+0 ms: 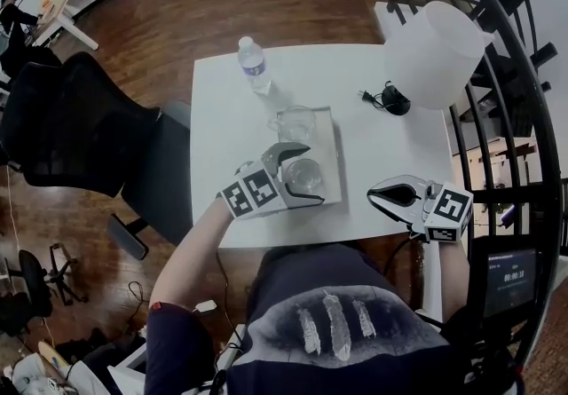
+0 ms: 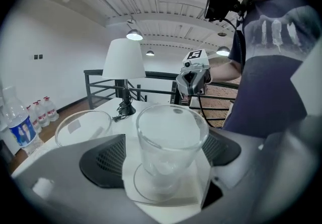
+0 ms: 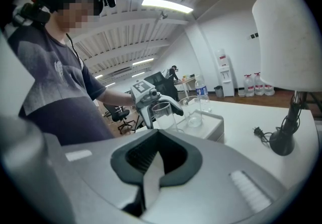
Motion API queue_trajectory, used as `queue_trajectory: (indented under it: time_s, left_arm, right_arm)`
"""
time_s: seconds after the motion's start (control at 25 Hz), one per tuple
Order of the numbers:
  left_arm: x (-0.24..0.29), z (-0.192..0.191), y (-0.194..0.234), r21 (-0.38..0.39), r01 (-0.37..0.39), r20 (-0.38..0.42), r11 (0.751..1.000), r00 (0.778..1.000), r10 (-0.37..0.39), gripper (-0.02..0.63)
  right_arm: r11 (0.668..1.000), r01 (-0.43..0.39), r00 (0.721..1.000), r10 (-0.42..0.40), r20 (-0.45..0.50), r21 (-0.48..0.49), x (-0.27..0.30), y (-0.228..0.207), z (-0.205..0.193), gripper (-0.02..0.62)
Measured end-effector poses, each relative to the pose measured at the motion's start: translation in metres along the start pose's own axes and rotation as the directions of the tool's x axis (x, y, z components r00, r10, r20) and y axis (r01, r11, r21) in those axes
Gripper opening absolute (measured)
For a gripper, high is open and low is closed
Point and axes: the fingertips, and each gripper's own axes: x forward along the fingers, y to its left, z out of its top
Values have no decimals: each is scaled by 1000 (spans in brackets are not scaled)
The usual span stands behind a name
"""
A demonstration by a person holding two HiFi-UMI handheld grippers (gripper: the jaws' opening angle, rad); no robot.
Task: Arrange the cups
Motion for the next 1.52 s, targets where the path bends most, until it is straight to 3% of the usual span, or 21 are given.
queue_trajectory:
  time_s: [0.32,0.48,0.76,0.8,0.88,0.92,0.96,1.0,1.12,1.24,1.52]
  left_arm:
    - [-41,42,-8,-62,3,153,998,988,7,549]
    - [-88,62,6,-100,-81,260,992,960,104,549]
    - [-145,42,24,-197,-234,281,952,917,283,541]
    - [-146,36,23,-222,-237,279,946,914,295,525]
    - [-148,23,17,-279,-235,288,931,904,315,389]
    - [-149,17,15,-307,-236,304,922,894,330,276]
    - [-151,13,13,-334,-237,323,912,880,347,104]
    - [-152,8,12,-359,-238,338,902,868,363,14]
    - [-148,-2,7,-391,-242,324,888,867,379,14]
    - [-142,-8,3,-375,-264,281,888,881,381,14]
    - [-135,-6,0,-373,-264,280,889,882,380,14]
  right_arm:
    - [1000,8,1000,-8,7,0,-1,-2,1,5]
    - [1000,21,1000,-21,11,3,-4,-5,0,5]
    - [1000,27,999,-27,22,1,1,-9,4,5]
    - [1000,27,999,-27,25,0,2,-9,5,5]
    - [1000,27,999,-27,37,3,3,-10,7,5]
    - [1000,27,999,-27,46,6,3,-10,8,5]
    - [1000,26,998,-26,58,10,3,-10,10,5]
    - [1000,22,997,-23,69,14,4,-10,12,5]
    - [1000,8,996,-10,93,16,6,-9,21,5]
    - [1000,13,995,-12,101,-4,9,-10,29,5]
    - [999,15,995,-10,96,-50,15,-8,34,5]
